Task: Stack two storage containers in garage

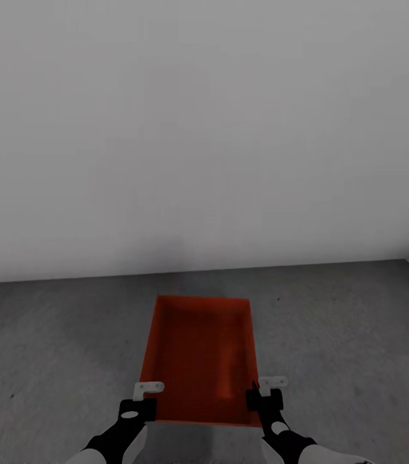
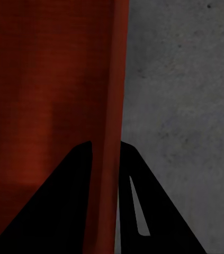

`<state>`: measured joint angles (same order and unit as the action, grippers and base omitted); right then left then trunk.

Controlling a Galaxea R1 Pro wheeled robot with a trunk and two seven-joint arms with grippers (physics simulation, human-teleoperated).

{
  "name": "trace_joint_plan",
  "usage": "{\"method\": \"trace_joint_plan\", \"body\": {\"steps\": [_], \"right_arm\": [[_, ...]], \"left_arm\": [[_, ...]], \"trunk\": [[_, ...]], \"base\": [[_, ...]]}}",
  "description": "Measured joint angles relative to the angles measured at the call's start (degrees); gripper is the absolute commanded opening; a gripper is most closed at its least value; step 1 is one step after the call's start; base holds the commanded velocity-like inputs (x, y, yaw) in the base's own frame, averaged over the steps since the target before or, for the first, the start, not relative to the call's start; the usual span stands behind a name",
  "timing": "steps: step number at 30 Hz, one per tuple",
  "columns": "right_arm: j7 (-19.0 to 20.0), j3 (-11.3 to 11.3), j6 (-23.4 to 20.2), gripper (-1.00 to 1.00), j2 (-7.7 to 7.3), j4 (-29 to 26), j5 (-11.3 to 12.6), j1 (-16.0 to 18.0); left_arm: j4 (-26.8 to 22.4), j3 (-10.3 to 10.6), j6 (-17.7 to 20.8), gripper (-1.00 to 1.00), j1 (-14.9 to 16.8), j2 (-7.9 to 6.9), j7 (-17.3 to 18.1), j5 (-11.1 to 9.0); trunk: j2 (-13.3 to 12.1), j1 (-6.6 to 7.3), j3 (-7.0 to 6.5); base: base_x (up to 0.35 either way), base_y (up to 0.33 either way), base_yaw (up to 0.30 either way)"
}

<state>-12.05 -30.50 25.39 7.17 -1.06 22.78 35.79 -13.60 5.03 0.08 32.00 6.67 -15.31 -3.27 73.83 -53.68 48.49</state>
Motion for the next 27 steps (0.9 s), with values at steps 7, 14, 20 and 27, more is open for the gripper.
{"method": "trace_joint_plan", "body": {"steps": [7,14,20,27], "right_arm": [[0.0,0.0,0.0,-1.0,0.0,0.0,0.0,0.0],[0.0,0.0,0.0,-1.0,0.0,0.0,0.0,0.0],[0.0,0.1,0.0,-1.0,0.0,0.0,-0.1,0.0],[0.0,0.0,0.0,-1.0,-0.02,0.0,0.0,0.0]], "left_arm": [[0.0,0.0,0.0,-1.0,0.0,0.0,0.0,0.0],[0.0,0.0,0.0,-1.0,0.0,0.0,0.0,0.0],[0.0,0.0,0.0,-1.0,0.0,0.0,0.0,0.0],[-0.1,0.0,0.0,-1.0,0.0,0.0,0.0,0.0]], "trunk": [[0.0,0.0,0.63],[0.0,0.0,1.26],[0.0,0.0,1.81],[0.0,0.0,2.05]], "base": [[0.0,0.0,0.0],[0.0,0.0,0.0],[0.0,0.0,0.0],[0.0,0.0,0.0]]}}
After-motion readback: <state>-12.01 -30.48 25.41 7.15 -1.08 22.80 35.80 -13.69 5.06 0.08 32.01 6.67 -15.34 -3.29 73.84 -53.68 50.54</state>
